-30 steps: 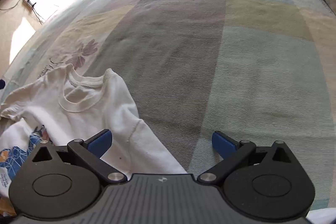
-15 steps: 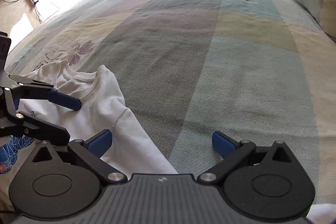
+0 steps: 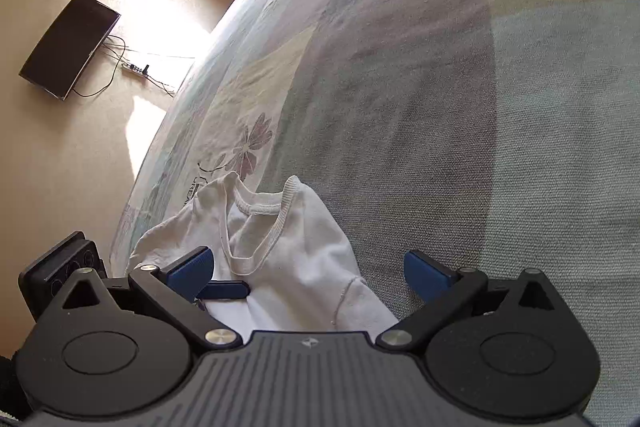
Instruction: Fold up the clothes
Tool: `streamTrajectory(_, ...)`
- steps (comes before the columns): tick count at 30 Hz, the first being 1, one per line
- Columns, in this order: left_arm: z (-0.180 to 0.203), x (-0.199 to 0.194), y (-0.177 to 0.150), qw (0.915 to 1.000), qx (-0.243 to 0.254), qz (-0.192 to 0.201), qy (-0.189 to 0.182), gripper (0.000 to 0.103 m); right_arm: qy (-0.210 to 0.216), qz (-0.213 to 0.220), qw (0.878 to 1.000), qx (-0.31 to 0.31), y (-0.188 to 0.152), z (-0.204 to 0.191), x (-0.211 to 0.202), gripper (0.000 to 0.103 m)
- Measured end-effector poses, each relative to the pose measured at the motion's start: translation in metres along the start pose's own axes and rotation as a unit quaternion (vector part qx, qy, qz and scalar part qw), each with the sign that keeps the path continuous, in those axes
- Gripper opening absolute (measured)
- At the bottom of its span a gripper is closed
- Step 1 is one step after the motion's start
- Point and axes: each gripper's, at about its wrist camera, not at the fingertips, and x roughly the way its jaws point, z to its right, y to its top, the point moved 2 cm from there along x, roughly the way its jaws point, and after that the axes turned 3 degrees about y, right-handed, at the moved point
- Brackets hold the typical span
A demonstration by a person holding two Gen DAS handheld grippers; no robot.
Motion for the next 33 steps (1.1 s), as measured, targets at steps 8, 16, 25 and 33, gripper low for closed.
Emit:
streamTrajectory(8,0.026,0.018,0.051,0.9966,0.07,0.037,-0.022,0.102,0.03,0.028,0.997,0.061,0.007,0.013,-0.01,0.103)
streamTrajectory(16,0.047,0.051,0.041,0.9835,0.164,-0.018,-0.073,0.102,0.017,0.014,0.998,0.052,0.012,0.001,-0.024,0.103)
streamTrajectory(25,0.016,0.025,0.016,0.9907,0.116,-0.017,-0.068,0.102,0.042,-0.04,0.997,0.051,0.008,0.008,0.012,0.103)
streamTrajectory(33,0.008,0.006,-0.009,0.9929,0.109,0.004,-0.047,0.102,0.083,-0.049,0.994,0.055,0.019,0.005,0.037,0.103)
